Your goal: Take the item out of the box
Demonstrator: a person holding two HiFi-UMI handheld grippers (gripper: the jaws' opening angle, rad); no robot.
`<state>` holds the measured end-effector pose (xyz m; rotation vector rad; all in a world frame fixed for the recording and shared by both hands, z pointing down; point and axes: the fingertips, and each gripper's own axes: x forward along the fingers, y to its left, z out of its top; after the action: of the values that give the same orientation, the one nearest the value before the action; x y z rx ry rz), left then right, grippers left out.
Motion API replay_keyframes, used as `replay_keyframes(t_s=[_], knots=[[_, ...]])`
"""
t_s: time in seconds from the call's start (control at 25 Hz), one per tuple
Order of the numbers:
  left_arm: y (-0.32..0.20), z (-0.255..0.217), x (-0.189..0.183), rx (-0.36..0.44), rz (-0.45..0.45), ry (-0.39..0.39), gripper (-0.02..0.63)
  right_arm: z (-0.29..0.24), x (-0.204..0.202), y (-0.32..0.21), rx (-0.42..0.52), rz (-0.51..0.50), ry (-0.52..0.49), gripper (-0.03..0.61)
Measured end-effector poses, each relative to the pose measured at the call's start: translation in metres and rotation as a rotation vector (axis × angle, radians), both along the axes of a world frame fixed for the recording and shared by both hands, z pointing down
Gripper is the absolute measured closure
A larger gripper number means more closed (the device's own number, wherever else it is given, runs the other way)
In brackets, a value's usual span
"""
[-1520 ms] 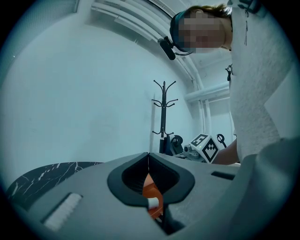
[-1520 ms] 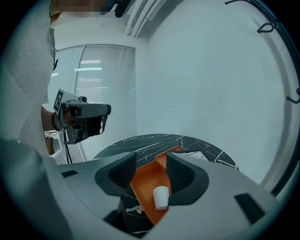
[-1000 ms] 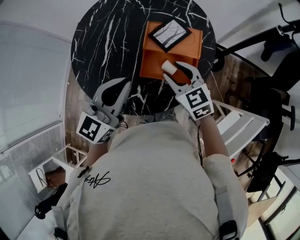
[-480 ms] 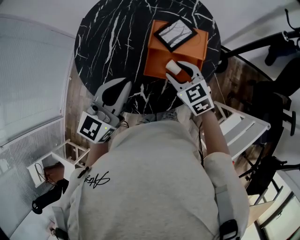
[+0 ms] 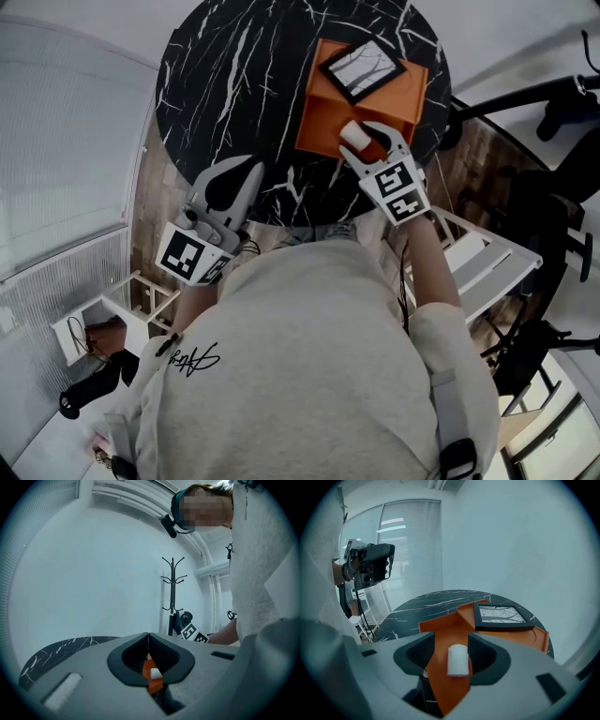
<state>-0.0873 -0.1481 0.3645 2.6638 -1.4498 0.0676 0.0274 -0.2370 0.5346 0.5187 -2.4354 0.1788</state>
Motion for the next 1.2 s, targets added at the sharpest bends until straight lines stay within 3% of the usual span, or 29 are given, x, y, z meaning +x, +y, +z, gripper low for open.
replay_keyframes(t_s=[1.2], knots=[[0.007,0.006,-0.017,-0.03,-0.059,-0.017,0.61,0.047,0.001,-0.008,-0.037,-0.042,0.176,0.382]])
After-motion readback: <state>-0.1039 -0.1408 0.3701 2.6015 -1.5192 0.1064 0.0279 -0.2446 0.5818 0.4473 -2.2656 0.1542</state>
